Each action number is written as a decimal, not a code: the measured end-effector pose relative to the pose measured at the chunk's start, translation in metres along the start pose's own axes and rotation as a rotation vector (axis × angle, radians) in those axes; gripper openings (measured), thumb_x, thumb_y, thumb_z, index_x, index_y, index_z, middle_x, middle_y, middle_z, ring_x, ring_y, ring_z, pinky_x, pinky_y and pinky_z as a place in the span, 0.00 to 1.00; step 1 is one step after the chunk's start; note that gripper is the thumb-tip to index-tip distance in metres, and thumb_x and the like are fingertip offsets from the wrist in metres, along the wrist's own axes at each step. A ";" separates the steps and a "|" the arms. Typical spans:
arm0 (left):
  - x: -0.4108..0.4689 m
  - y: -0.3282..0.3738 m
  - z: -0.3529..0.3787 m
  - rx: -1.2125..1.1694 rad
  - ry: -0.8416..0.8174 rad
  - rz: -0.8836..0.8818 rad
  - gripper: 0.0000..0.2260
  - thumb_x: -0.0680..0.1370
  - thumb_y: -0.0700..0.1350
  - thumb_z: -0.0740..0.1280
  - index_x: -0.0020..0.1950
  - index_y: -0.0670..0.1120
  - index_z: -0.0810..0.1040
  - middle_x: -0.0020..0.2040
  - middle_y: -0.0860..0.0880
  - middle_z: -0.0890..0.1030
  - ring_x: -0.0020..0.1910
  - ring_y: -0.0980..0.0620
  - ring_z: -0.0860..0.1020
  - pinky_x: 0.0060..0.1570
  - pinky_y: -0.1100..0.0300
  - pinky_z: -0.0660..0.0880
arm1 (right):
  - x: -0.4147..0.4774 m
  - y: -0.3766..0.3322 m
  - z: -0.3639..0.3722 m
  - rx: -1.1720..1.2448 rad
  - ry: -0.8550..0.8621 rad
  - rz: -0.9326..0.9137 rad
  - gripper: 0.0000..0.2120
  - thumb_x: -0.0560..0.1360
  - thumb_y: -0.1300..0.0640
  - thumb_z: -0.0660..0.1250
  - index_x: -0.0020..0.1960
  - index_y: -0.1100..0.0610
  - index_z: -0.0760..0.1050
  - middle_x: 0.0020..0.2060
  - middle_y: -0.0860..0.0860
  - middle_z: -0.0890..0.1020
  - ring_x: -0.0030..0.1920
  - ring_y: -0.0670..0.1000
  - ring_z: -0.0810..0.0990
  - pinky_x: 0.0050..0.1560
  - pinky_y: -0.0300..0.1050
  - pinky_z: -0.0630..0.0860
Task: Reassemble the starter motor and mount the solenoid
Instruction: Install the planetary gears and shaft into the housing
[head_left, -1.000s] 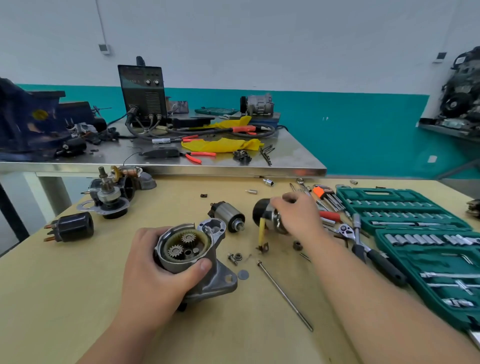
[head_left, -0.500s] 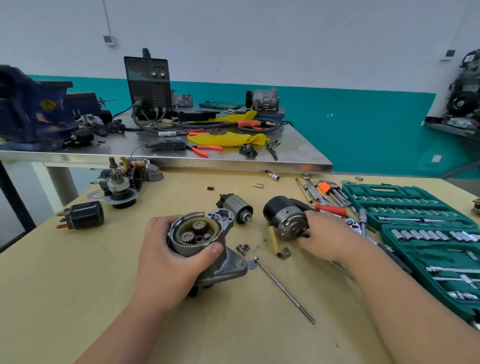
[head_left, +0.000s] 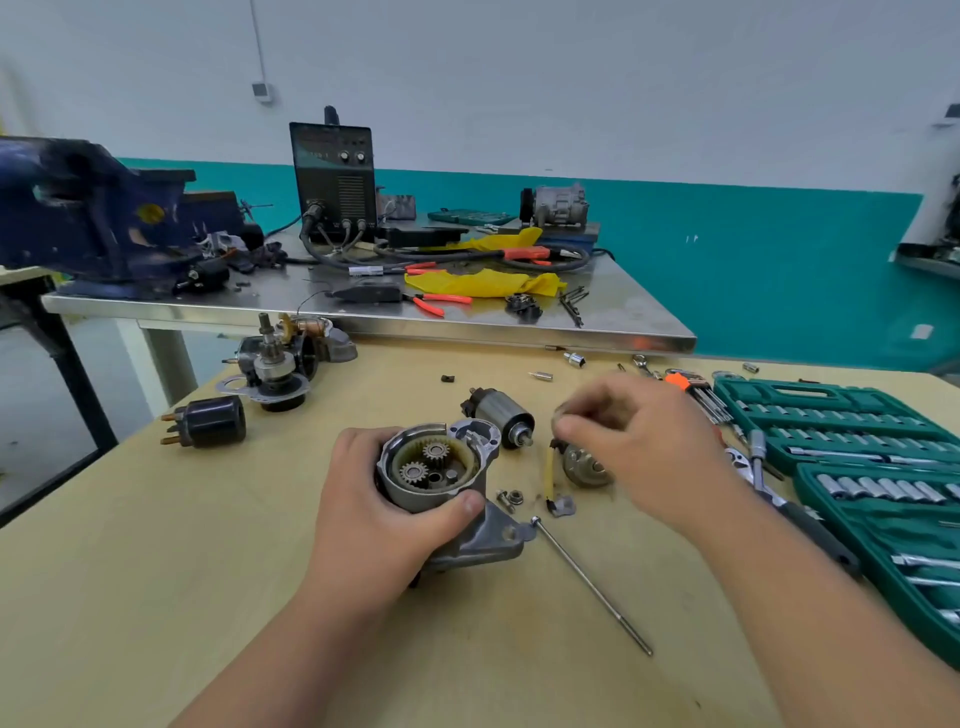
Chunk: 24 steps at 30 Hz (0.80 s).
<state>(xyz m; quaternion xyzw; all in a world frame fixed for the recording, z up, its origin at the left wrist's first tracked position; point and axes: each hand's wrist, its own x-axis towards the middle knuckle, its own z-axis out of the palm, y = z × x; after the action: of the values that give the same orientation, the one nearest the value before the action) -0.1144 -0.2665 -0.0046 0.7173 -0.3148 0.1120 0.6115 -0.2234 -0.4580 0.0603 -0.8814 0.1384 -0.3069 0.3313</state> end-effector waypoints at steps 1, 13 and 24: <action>0.001 0.000 0.000 0.003 0.002 -0.001 0.25 0.53 0.62 0.74 0.47 0.61 0.74 0.49 0.56 0.76 0.48 0.66 0.76 0.43 0.77 0.69 | -0.005 -0.021 0.009 0.083 -0.047 -0.076 0.07 0.66 0.43 0.70 0.42 0.44 0.79 0.36 0.39 0.82 0.38 0.40 0.80 0.36 0.36 0.75; 0.001 0.002 0.004 0.009 0.031 -0.022 0.24 0.53 0.60 0.74 0.46 0.60 0.74 0.47 0.57 0.74 0.46 0.63 0.77 0.40 0.75 0.70 | -0.002 -0.074 0.053 -0.559 -0.171 -0.375 0.12 0.78 0.45 0.61 0.48 0.48 0.81 0.42 0.46 0.82 0.48 0.50 0.70 0.51 0.49 0.68; -0.001 0.002 0.004 0.011 0.040 -0.040 0.25 0.52 0.61 0.72 0.47 0.59 0.74 0.47 0.57 0.74 0.46 0.64 0.76 0.41 0.76 0.69 | -0.015 -0.079 0.044 -0.592 -0.297 -0.349 0.16 0.79 0.51 0.53 0.56 0.49 0.78 0.52 0.47 0.79 0.53 0.50 0.69 0.56 0.48 0.66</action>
<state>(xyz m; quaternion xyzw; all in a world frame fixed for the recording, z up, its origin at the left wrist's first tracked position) -0.1166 -0.2699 -0.0044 0.7243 -0.2873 0.1159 0.6160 -0.2038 -0.3704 0.0800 -0.9843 0.0194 -0.1742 0.0214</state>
